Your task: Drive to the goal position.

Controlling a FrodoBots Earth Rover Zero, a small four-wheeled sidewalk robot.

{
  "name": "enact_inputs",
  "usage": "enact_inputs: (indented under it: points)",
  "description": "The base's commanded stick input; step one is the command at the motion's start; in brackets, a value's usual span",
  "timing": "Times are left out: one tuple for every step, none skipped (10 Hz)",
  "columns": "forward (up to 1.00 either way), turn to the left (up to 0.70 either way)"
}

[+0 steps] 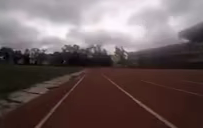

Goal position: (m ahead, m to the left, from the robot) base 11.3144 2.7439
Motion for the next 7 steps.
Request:
enact_inputs:
  points:
    - [0.7, 0.0]
    - [0.7, 0.0]
    - [0.7, 0.0]
    - [0.7, 0.0]
    - [0.7, 0.0]
    - [0.7, 0.0]
    - [0.7, 0.0]
